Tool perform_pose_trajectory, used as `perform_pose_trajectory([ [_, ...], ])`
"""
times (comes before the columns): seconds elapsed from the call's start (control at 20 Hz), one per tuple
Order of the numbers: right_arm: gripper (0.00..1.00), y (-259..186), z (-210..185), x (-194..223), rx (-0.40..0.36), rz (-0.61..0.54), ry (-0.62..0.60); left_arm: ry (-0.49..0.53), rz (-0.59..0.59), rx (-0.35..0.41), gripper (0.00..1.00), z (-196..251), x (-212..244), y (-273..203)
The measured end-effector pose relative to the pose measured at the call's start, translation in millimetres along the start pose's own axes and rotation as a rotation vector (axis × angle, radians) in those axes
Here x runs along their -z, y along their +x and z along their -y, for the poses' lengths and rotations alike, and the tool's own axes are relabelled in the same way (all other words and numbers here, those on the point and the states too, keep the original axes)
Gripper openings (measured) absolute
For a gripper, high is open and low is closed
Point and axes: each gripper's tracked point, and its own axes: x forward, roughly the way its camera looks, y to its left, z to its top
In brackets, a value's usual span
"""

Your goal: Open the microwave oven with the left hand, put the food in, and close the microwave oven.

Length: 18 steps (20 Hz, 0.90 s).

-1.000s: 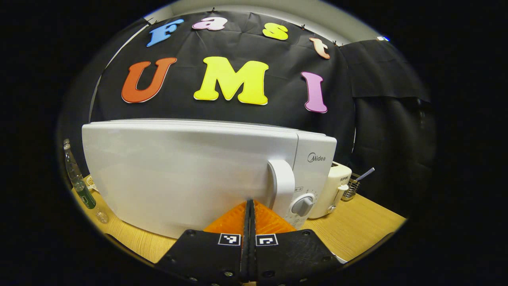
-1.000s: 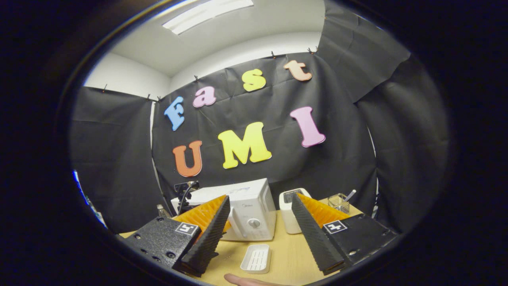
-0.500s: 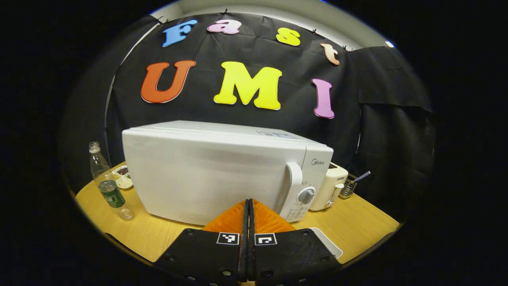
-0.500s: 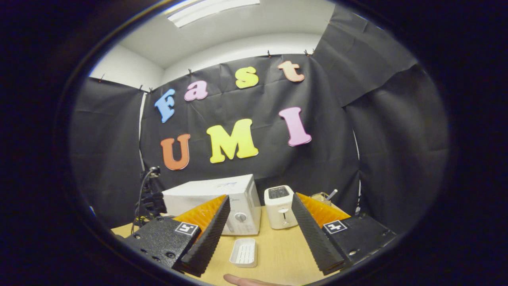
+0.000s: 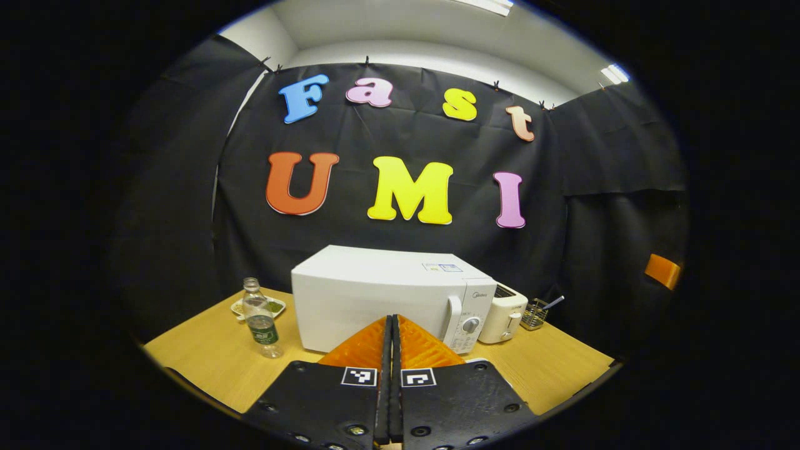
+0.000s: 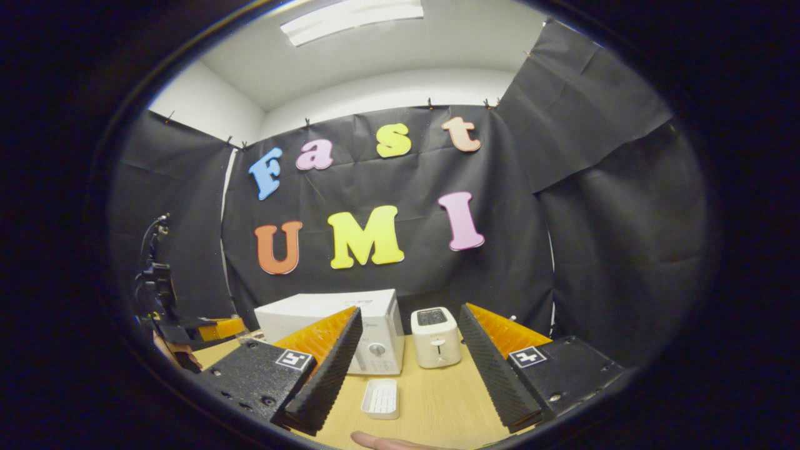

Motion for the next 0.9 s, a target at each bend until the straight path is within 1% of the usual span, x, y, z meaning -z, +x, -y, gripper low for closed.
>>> perform_pose_trajectory([
  [0.05,0.99,-5.1,-2.1,-1.2,0.001,0.000,-0.008,0.022,-0.006,-0.026,0.00,-5.9,-3.7,-13.3],
  [0.1,0.99,-10.4,-2.7,-0.8,0.007,-0.001,-0.016,0.040,-0.015,-0.051,0.14,-11.2,-7.7,-28.0],
  [0.2,0.99,-20.1,-8.0,-1.2,0.010,-0.007,-0.028,0.060,-0.014,-0.068,0.61,-12.0,-21.1,-51.1],
  [0.25,0.99,-24.9,-12.5,-1.5,0.006,-0.011,-0.031,0.070,-0.002,-0.088,0.84,-13.3,-24.1,-69.9],
  [0.3,0.99,-28.1,-14.2,-1.4,0.005,-0.014,-0.035,0.074,0.023,-0.107,0.92,-15.8,-31.2,-83.3],
  [0.45,0.99,-35.2,-21.6,-5.7,0.004,-0.015,-0.073,0.055,0.075,-0.139,0.92,-20.1,-47.7,-113.4],
  [0.55,0.99,-37.4,-22.5,-9.4,0.015,-0.014,-0.110,0.045,0.078,-0.160,0.91,-20.5,-51.7,-131.0],
  [0.65,0.99,-40.0,-29.6,-11.2,0.001,-0.022,-0.136,0.093,0.080,-0.194,0.92,-23.8,-55.8,-147.8],
  [0.75,0.99,-43.4,-31.2,-8.6,-0.001,-0.042,-0.146,0.113,0.120,-0.182,0.92,-15.2,-67.6,-160.9],
  [0.9,0.99,-51.9,-25.6,-10.6,0.027,-0.060,-0.154,0.088,0.154,-0.145,0.92,-5.6,-74.5,-172.7],
])
